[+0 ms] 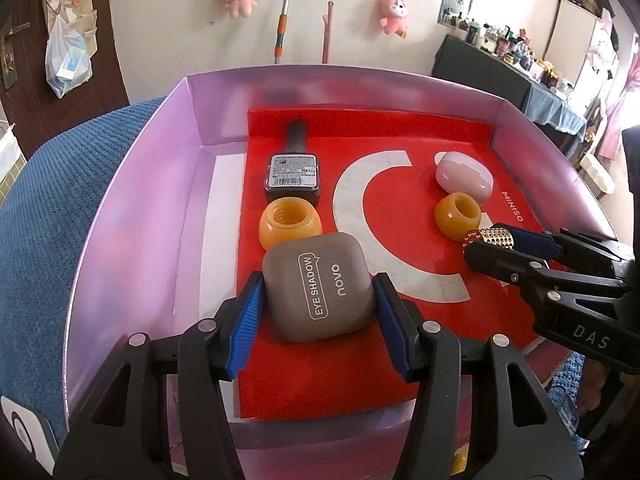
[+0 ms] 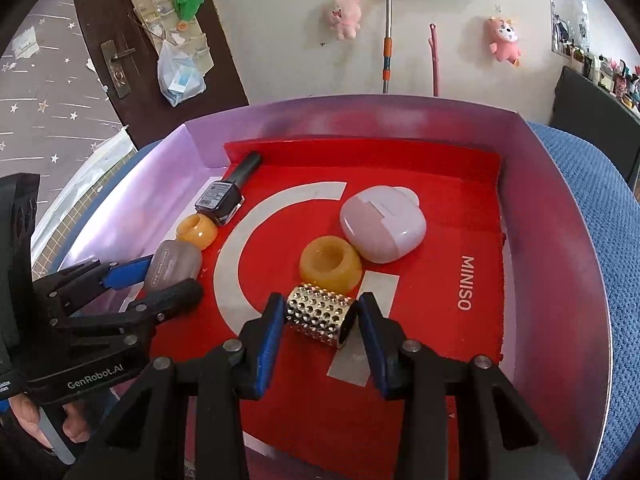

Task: Organize rigid objects
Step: 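Lower both items onto the red sheet and open both grippers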

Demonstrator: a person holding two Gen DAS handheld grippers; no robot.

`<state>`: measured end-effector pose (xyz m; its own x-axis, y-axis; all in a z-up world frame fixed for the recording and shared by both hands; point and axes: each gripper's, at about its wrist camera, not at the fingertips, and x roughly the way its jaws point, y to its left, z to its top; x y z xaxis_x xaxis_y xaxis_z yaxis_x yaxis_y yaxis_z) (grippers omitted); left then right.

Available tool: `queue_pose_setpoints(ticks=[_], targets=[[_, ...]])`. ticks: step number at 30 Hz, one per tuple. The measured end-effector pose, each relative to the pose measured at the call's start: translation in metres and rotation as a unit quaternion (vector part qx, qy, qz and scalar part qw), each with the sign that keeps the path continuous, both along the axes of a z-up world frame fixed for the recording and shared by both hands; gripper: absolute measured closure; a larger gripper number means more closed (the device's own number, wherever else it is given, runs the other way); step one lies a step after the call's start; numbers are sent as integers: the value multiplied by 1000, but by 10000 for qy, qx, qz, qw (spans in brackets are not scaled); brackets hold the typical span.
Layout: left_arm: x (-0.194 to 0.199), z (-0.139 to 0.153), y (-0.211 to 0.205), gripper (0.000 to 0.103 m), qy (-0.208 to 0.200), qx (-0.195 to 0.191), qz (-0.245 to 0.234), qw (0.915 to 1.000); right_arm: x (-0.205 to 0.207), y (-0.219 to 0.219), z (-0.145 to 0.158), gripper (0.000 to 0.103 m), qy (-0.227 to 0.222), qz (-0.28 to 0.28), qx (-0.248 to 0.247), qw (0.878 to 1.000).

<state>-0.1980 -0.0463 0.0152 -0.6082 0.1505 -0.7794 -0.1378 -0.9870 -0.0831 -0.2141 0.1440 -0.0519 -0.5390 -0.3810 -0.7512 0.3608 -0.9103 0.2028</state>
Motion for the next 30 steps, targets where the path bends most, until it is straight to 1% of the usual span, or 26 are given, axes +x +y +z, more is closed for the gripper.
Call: queue_pose_setpoints(ticks=[8,22,30], targets=[[2,0,-1,50,117,54,2,9999,2,-6,-2,63,155,-2,183,9997],[3,-1,-1,50,150,55,-24,9999,1,-4,-4,63,163,-44,144,9998],[4,0,1,50,148,-22,-4,9999,0,-2,-3,63,145,-75,51,9999]])
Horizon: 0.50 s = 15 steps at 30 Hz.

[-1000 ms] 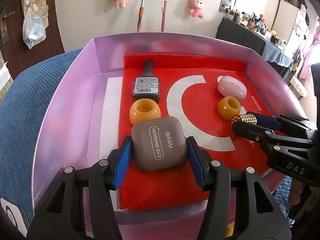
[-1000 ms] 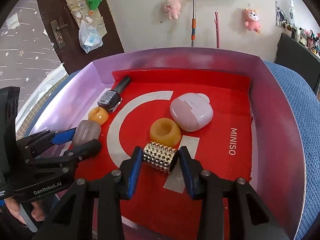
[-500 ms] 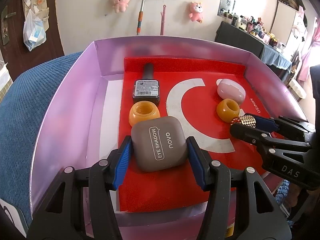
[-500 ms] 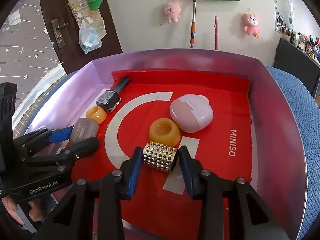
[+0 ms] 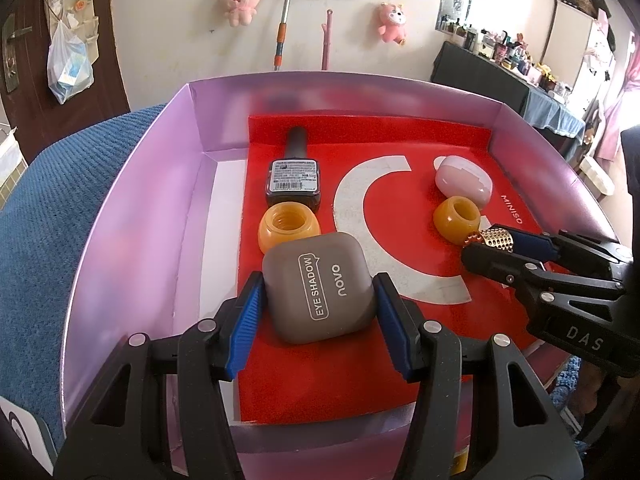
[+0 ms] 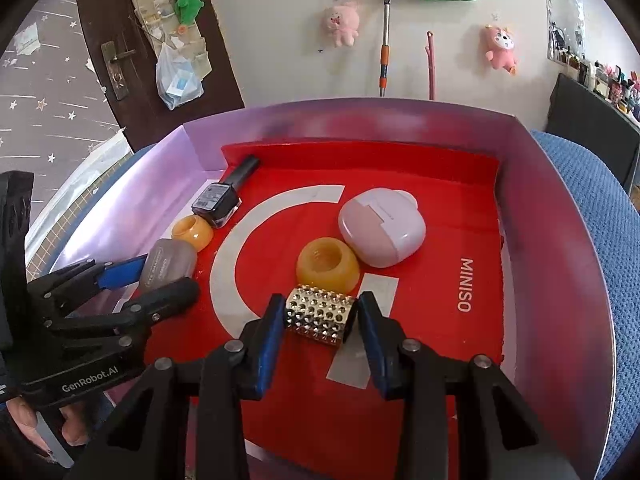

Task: Organize rigid objects
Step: 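Lower both items onto the red sheet and open both grippers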

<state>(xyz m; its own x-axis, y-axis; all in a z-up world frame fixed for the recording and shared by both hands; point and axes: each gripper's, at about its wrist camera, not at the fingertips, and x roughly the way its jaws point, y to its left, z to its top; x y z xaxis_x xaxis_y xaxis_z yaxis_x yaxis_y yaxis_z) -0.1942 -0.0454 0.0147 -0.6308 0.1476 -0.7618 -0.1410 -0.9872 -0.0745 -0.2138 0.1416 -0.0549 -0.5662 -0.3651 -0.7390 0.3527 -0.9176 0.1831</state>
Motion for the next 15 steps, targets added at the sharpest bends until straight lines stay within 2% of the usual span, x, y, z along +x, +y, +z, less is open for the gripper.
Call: queue_pose_setpoints(ticks=[5,7,15], targets=[[4,3,3,49,93,-78,39,9999,0,2,2,60,-32,20,-90,10000],[7,7,3,43,215,-108,60,9997,2,2,4,57,-35,33,-111,9999],[10,13,5,39,334,-126,52,9993,16,9,17,52,88,-36,-168,9998]])
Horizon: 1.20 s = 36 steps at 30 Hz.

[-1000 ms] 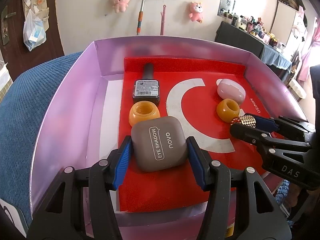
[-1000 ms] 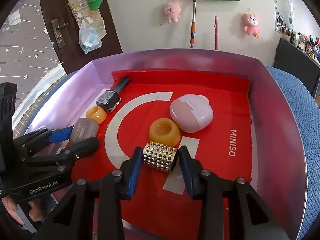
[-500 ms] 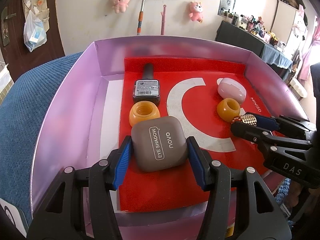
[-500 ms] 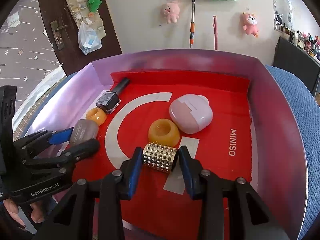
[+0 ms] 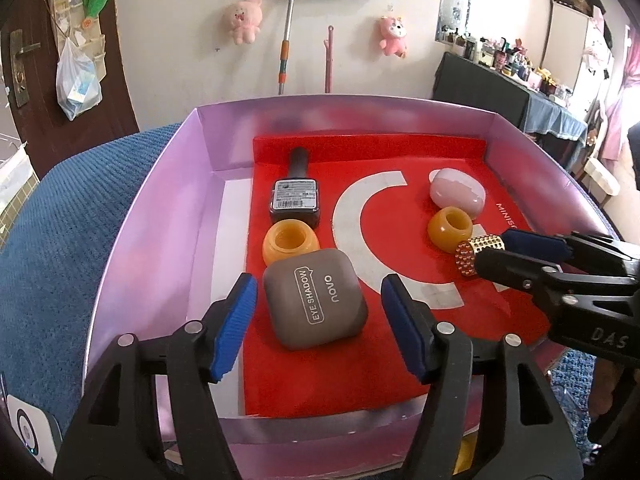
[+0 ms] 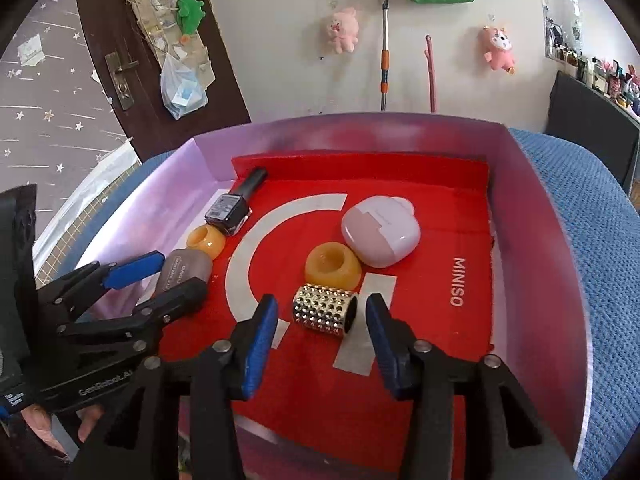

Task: Organize rigid objects
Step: 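Lower both items onto the red sheet and open both grippers, then withdraw both open grippers from the box toward the remaining items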

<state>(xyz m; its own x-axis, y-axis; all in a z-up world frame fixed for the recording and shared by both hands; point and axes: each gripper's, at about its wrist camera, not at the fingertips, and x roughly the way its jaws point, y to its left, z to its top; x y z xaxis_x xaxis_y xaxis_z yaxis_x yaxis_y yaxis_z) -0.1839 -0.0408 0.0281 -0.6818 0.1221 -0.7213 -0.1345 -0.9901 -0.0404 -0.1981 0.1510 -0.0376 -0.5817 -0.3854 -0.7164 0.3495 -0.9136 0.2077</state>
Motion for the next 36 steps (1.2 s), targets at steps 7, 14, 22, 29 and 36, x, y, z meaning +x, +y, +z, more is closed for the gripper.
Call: queue_pose_setpoints(ticks=[7,14,22,29,36], targets=[[4,6,-4,37,-80,292,37,9995,16,9,14,45,131,-38,-97,9999],[18,17,-5,34,60,299,100,9995,36,11,30,30,338,-32,-199,9992],[33,26,-1,20,165,264,64,9995,53,15,39,15,479,-38,-321,9983],[44,32,-5,9,260,361,98,9990,67,16,47,6,635,12,-373,9973],[57,35,-3,2,354,309,110,9988,79,18,51,0,731,37,-460,9963]])
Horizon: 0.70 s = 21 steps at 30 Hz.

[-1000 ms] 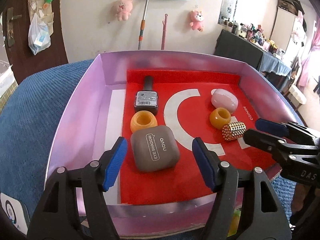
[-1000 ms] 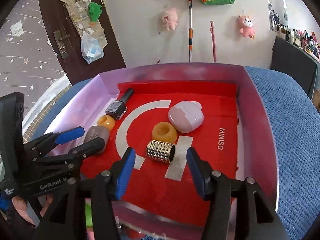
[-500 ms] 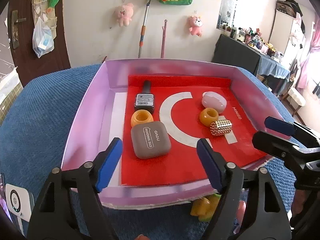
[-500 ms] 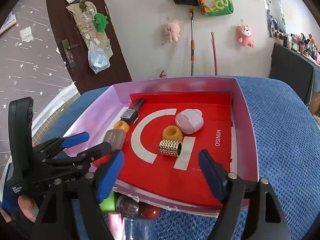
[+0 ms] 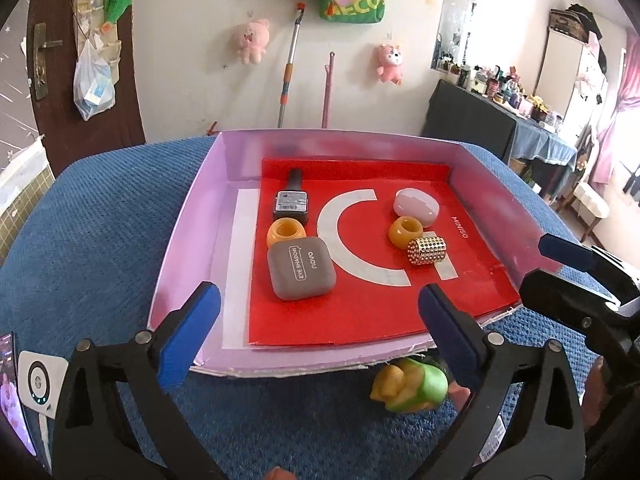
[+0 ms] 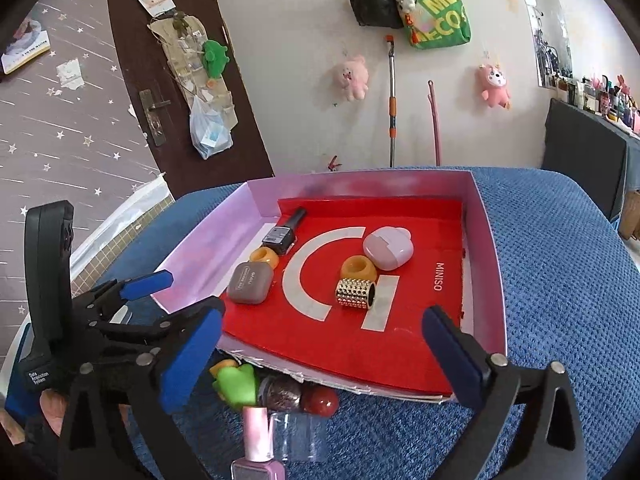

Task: Organize rigid objects
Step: 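Withdraw both open grippers from the box toward the remaining items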

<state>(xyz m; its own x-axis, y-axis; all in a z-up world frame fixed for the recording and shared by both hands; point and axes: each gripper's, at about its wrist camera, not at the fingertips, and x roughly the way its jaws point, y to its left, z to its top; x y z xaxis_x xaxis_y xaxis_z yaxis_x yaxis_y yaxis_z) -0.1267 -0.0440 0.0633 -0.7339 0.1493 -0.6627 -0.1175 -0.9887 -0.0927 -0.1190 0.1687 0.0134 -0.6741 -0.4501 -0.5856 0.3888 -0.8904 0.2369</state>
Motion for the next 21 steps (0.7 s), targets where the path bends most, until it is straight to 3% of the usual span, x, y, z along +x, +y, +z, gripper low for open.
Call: queue_pose_setpoints(ticks=[21], targets=[[33,-1,4,0,64,-177,84,9998,34,6,0,0,199,-29,52,9998]])
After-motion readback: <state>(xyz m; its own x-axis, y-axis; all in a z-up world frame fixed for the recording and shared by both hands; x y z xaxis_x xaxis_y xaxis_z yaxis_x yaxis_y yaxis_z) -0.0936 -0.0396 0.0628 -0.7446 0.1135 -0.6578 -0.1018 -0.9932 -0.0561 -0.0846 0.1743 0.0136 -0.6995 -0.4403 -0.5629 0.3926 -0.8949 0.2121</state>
